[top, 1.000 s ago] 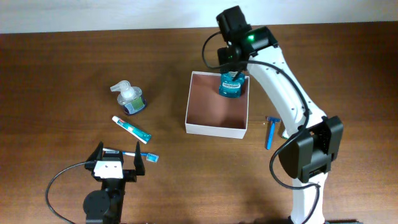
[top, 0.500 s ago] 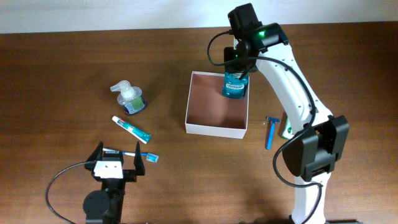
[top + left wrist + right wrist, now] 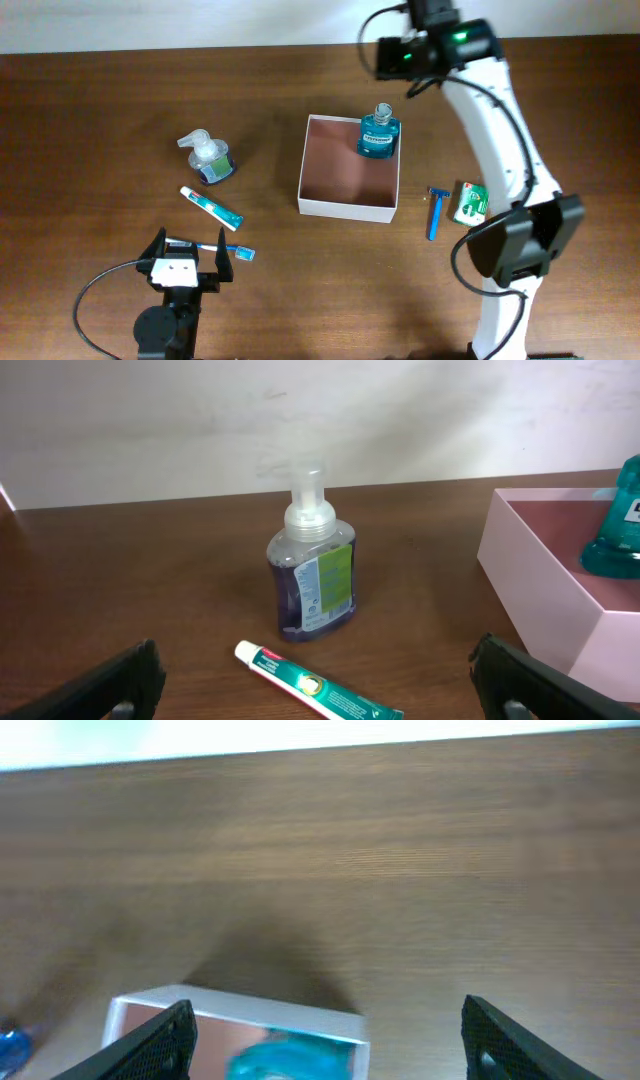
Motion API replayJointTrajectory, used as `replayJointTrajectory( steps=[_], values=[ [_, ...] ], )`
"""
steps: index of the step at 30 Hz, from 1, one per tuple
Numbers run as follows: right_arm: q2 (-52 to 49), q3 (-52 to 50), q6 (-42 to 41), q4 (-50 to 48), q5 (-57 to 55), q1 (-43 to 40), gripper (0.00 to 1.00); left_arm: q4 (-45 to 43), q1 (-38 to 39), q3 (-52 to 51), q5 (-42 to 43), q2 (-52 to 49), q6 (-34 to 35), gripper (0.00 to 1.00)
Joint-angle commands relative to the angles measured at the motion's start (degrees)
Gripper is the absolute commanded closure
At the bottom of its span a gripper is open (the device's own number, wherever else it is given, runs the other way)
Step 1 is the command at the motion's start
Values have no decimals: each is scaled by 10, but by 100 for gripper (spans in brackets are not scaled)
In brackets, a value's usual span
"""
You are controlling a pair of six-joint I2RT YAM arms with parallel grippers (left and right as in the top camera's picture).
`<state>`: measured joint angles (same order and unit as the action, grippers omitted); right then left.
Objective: Pack container
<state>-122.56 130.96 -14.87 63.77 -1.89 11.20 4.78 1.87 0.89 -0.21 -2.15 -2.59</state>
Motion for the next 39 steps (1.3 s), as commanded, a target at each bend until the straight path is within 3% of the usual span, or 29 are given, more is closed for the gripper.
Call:
replayJointTrajectory(
  steps=[1,10,11,12,13,14,15,27,34,39],
  values=[
    [19,11,-11,31,1,-60,22,0,2,-3,-1,2,4,0],
    [-28,-10,-11,64,72,-120,21,0,2,-3,-1,2,4,1],
    [-41,-12,-11,63,115,-120,41,0,2,-3,-1,2,4,0],
    [-54,-12,-11,63,150,-119,68,0,2,-3,-1,2,4,1],
    [-62,-12,-11,63,168,-118,76,0,2,-3,-1,2,4,0],
    [-73,-12,-19,62,173,-118,92,0,2,-3,-1,2,4,1],
    [-79,-12,-23,61,173,-118,96,0,2,-3,-1,2,4,1],
    [-109,-20,-28,41,178,-105,96,0,2,-3,-1,2,4,1],
    [-110,-68,-139,39,178,-88,96,0,2,-3,-1,2,4,1],
    [-110,-74,-163,35,184,-87,96,0,2,-3,-1,2,4,1]
  ],
)
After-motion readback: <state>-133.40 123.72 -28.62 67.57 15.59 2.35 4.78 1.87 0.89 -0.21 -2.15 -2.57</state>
